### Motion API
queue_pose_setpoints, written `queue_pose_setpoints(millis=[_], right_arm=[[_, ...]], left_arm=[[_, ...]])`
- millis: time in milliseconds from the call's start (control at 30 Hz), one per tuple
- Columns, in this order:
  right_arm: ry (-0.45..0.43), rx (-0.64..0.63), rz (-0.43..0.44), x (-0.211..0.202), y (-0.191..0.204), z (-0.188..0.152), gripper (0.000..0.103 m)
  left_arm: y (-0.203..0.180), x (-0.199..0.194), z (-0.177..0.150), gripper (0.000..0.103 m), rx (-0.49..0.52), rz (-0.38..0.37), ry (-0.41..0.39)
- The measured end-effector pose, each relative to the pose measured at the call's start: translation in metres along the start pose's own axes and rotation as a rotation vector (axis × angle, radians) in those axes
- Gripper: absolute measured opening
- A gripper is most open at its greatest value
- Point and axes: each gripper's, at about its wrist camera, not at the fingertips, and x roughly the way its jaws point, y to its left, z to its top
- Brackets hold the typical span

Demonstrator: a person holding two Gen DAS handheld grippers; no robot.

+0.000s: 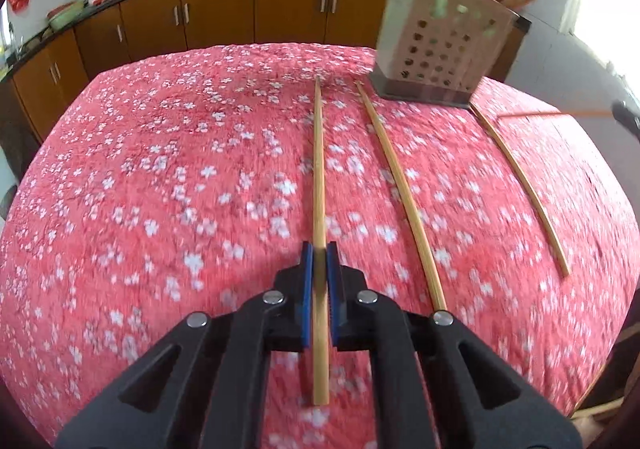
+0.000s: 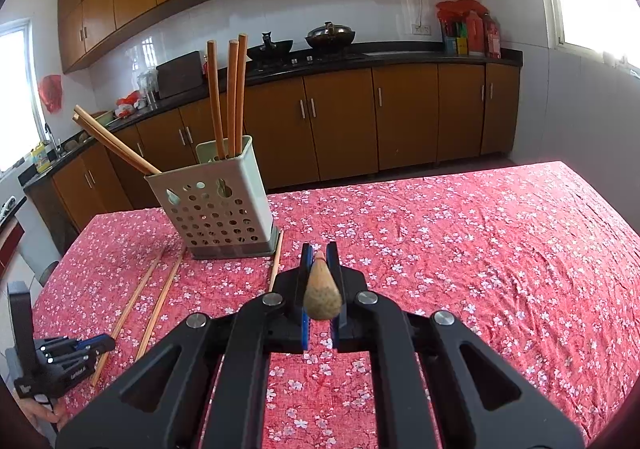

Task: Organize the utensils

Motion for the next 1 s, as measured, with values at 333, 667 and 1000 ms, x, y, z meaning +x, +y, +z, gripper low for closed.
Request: queue_pose_setpoints(millis=[333, 667, 1000], right_arm=[[0.007, 0.009, 0.0, 0.0, -0.005, -0.003, 0.008], [-0.034, 0.011, -0.003, -0.012, -0.009, 0.005, 0.008], [-0.067, 0.014, -0.004, -0.018, -0.012, 0.014, 0.008]], left_arm=[[0.008, 0.017, 0.022, 0.009, -0.009, 0.032, -0.03], [0.01, -0.01, 0.027, 0.008, 0.001, 0.023, -0.098], [0.014, -0.086, 0.061, 0.008, -0.018, 0.009, -0.326]])
